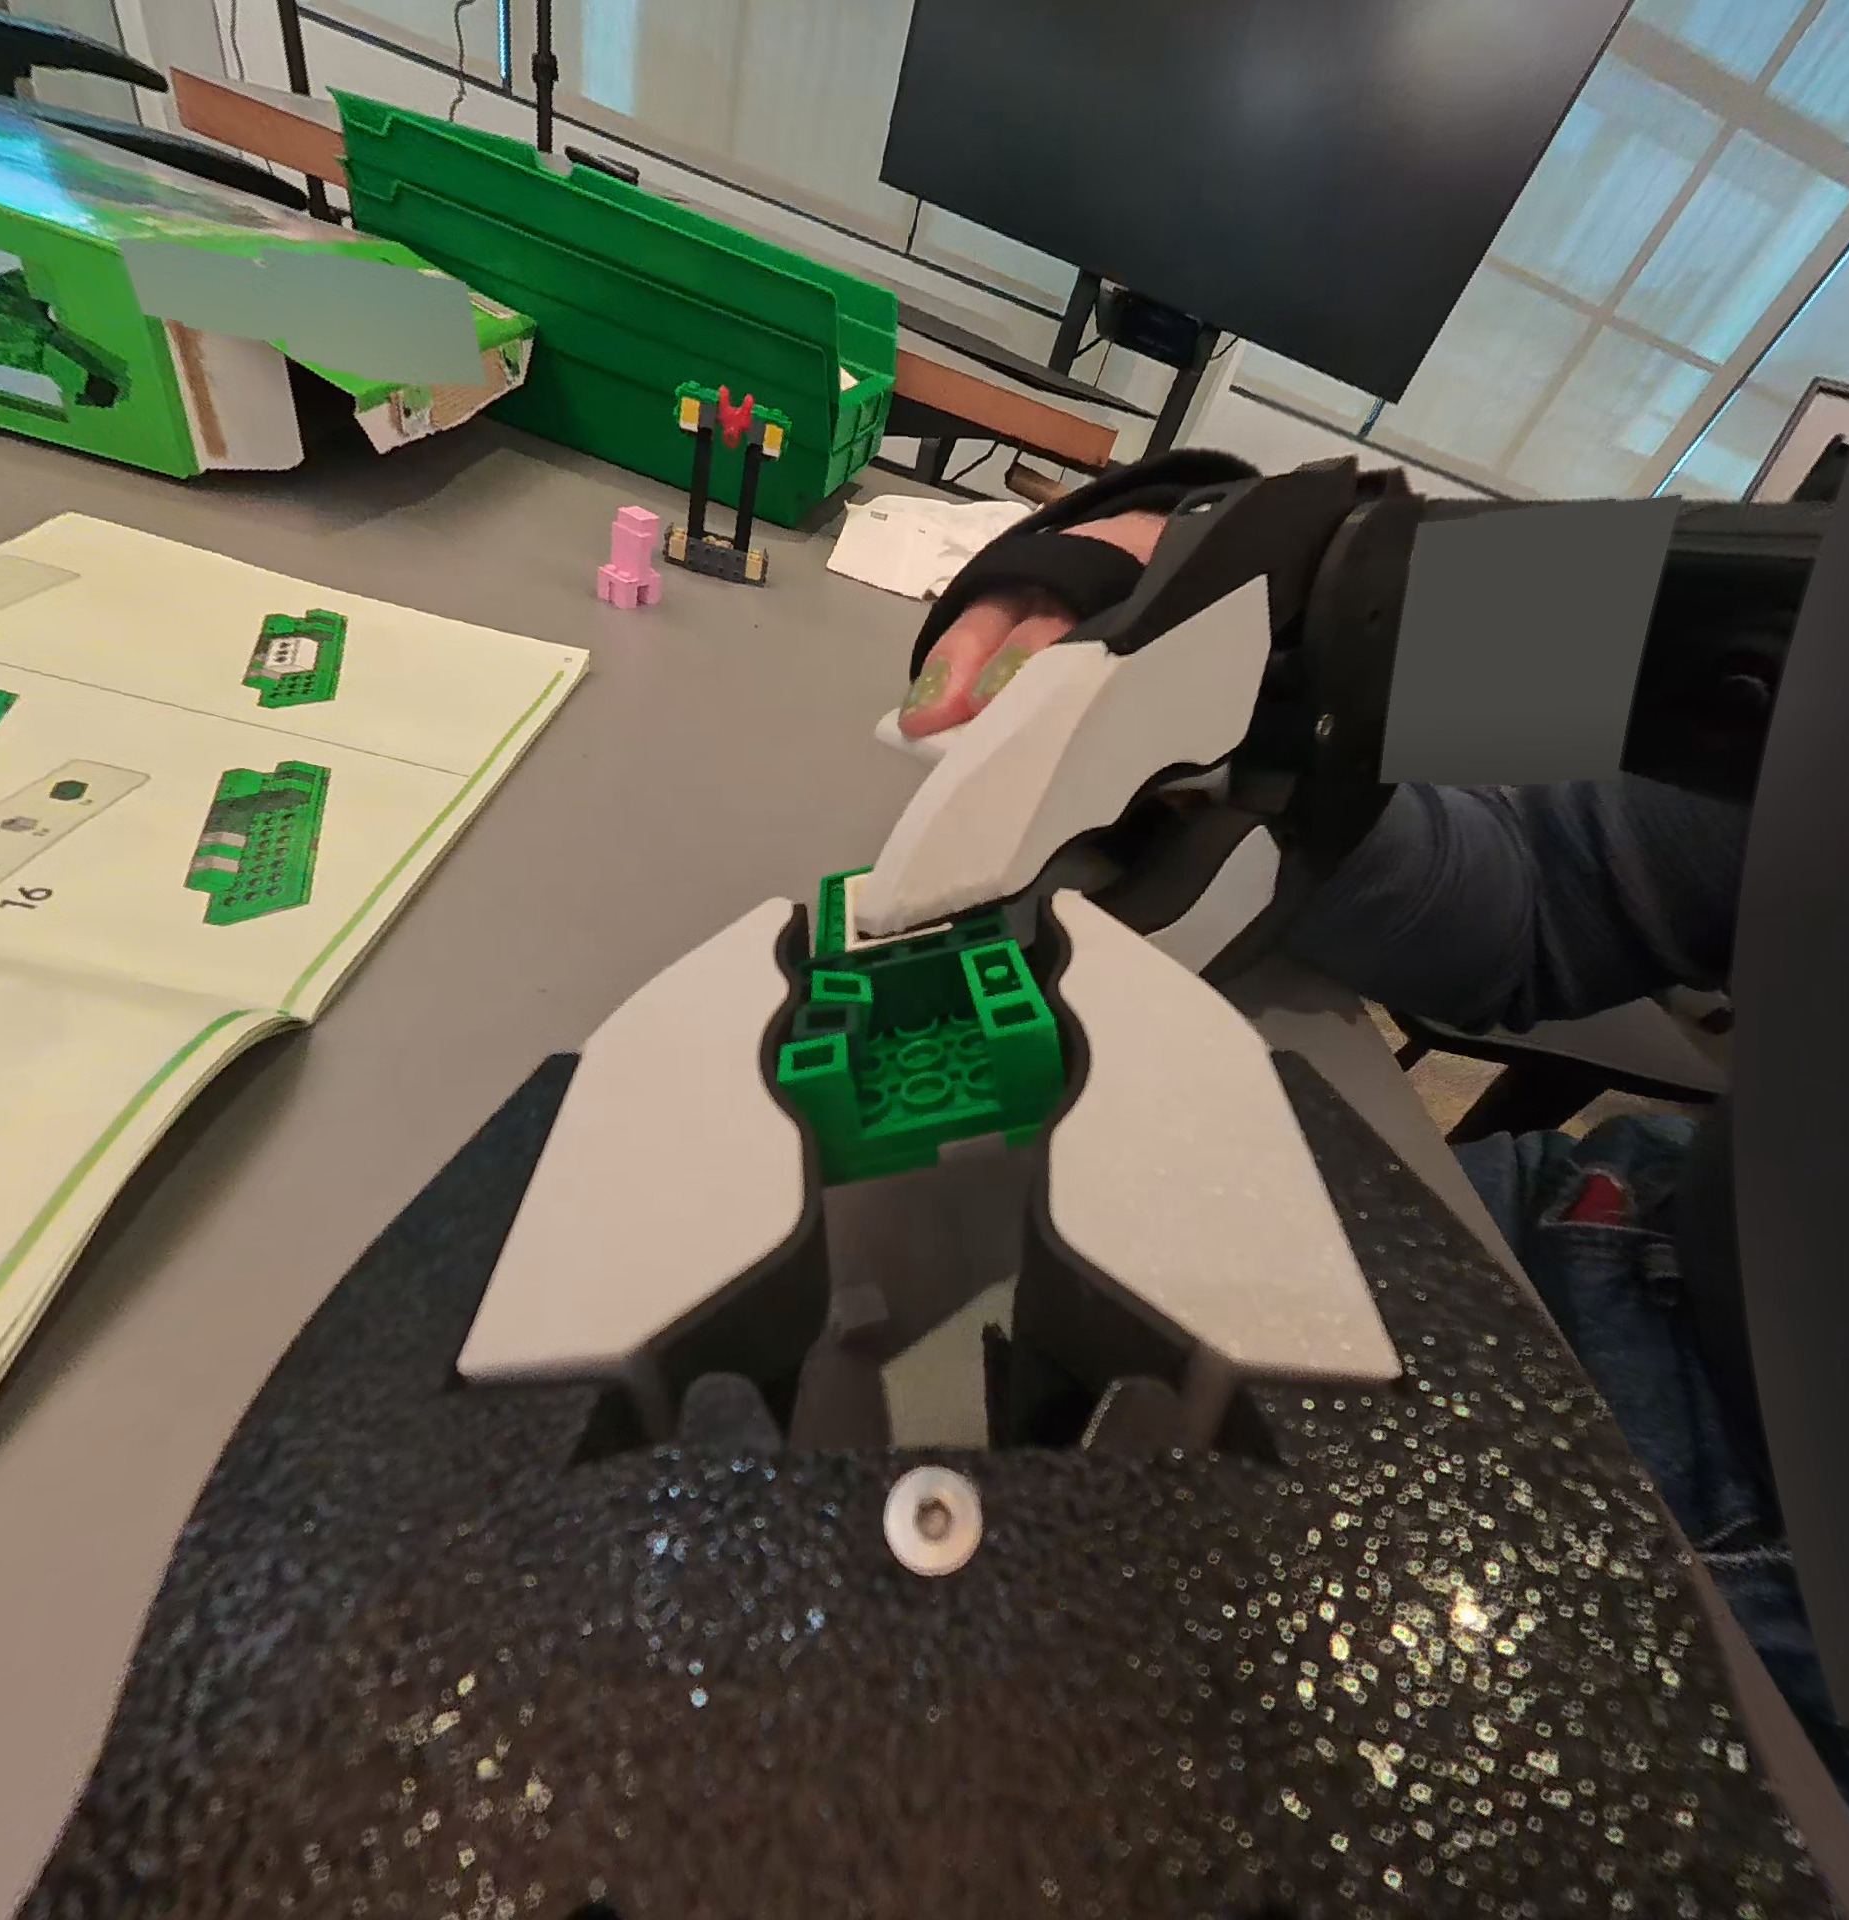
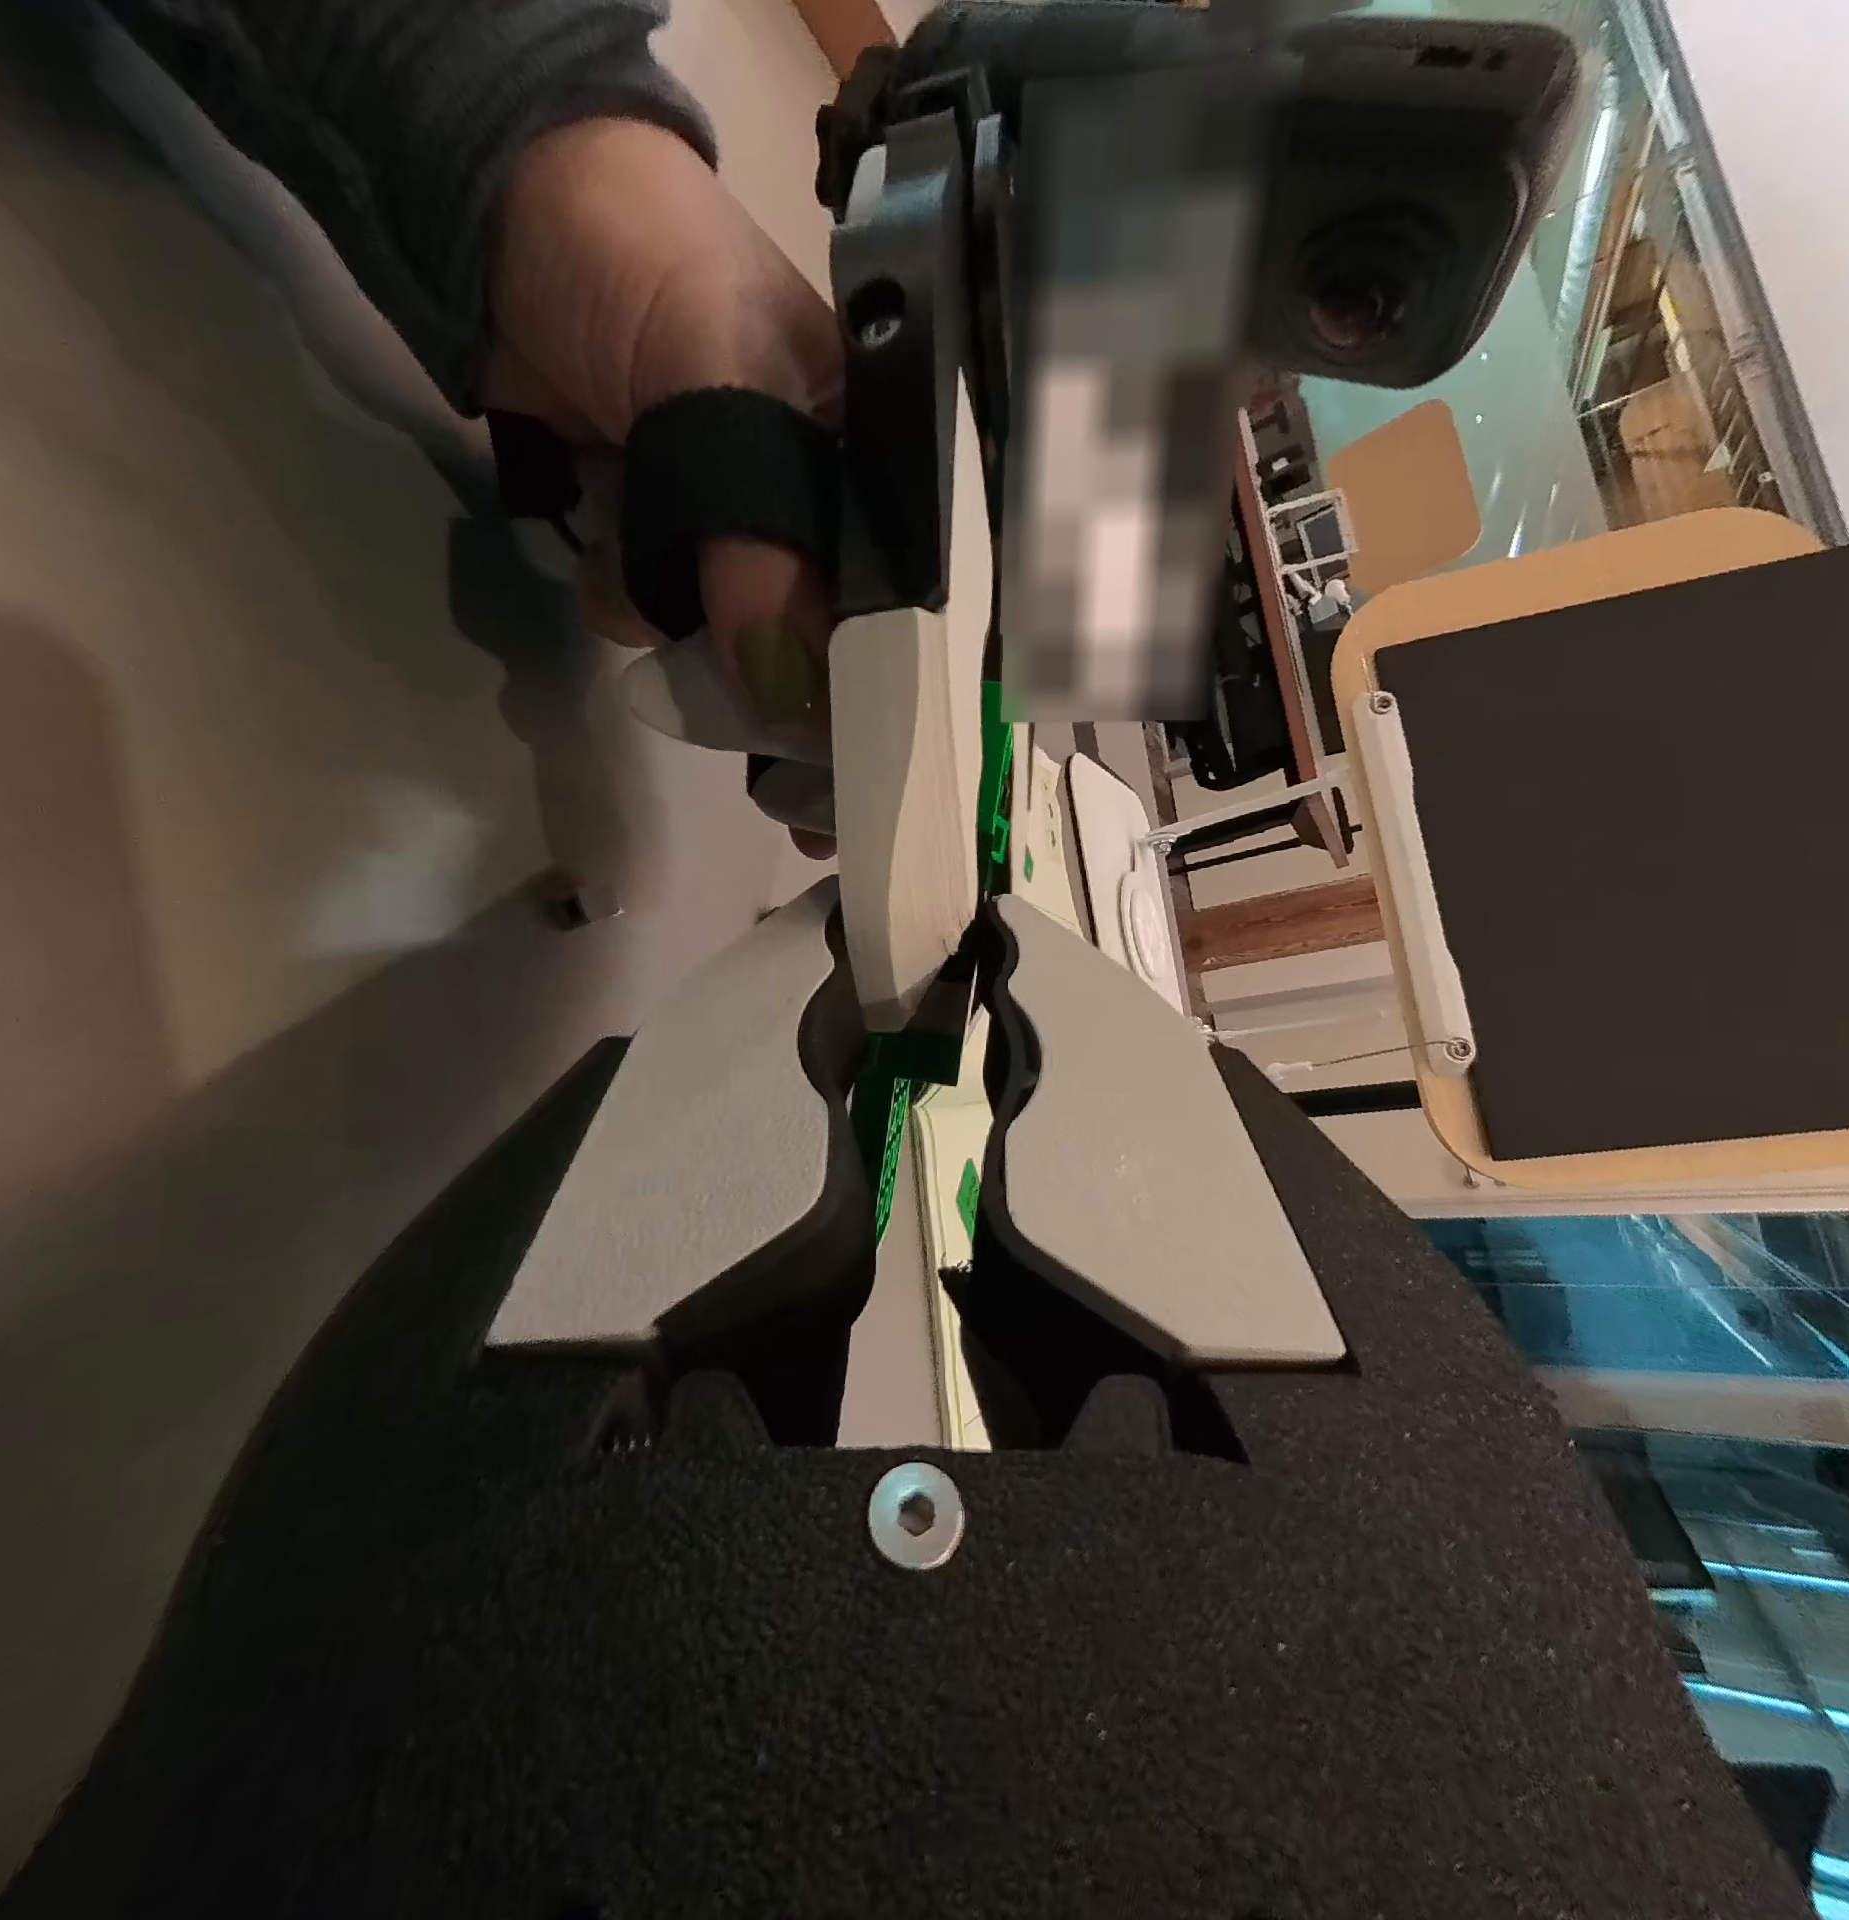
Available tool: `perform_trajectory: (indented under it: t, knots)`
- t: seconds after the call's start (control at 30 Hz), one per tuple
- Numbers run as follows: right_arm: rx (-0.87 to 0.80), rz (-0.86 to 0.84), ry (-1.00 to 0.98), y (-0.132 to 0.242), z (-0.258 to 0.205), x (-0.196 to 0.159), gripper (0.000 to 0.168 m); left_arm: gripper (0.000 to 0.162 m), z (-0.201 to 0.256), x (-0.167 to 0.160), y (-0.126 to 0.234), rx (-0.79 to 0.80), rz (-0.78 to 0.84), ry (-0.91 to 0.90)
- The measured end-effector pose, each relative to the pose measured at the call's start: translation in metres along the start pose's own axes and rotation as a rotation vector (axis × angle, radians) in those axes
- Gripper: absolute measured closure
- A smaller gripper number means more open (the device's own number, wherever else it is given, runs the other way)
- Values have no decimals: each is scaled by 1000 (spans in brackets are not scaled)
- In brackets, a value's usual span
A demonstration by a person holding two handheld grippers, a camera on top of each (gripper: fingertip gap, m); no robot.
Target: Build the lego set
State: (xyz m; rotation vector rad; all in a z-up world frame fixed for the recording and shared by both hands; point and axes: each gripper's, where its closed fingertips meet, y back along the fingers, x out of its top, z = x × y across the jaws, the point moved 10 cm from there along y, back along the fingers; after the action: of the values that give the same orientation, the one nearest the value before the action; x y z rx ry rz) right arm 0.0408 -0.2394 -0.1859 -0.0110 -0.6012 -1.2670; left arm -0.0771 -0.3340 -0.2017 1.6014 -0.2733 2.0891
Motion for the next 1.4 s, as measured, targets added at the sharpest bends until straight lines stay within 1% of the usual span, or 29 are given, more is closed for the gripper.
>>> perform_trajectory:
  t: [0.1,0.2,0.33,0.4,0.5,0.53,0.63,0.7,0.77,0.8,0.87,0.93,1.0,1.07,1.17,1.27,1.4]
  knots:
    - [19,-7,0,0,-1,0,150,121,-1,-2,-1,-16,-4,19]
    - [5,1,1,0,-3,-1,149,121,-2,-1,-1,-12,-12,22]
    - [-15,20,-53,0,-1,-3,150,120,-4,-1,0,-17,19,39]
    - [-50,39,-45,0,-1,-4,150,113,-5,1,1,-1,20,39]
    - [-115,35,15,-1,-4,-2,149,112,-5,2,4,9,20,10]
    - [-135,34,39,-1,-5,-1,149,110,-5,3,6,7,25,-4]
    - [-201,31,91,1,-5,-1,149,100,-7,5,17,-13,35,-32]
    - [-240,39,91,4,-2,-3,149,98,-9,6,26,-11,43,-52]
    - [-280,43,116,8,0,-6,149,104,-11,9,36,-9,70,-44]
    - [-315,35,152,10,1,-7,149,109,-13,10,40,-16,97,-19]
    - [-380,12,257,12,0,-7,150,110,-15,12,45,-50,158,27]
    - [-421,-17,366,10,-5,-5,150,114,-10,14,47,-70,182,-49]
    - [-433,-17,431,9,-9,-2,150,119,-1,18,48,-30,205,-194]
    - [-445,-21,473,8,-12,-1,150,125,10,22,52,11,237,-336]
    - [-441,-26,499,7,-14,-2,150,136,19,25,55,95,216,-494]
    - [-437,-24,530,6,-17,-1,150,139,22,24,52,128,154,-553]
    - [-431,-15,574,5,-20,2,150,140,19,21,49,151,107,-555]
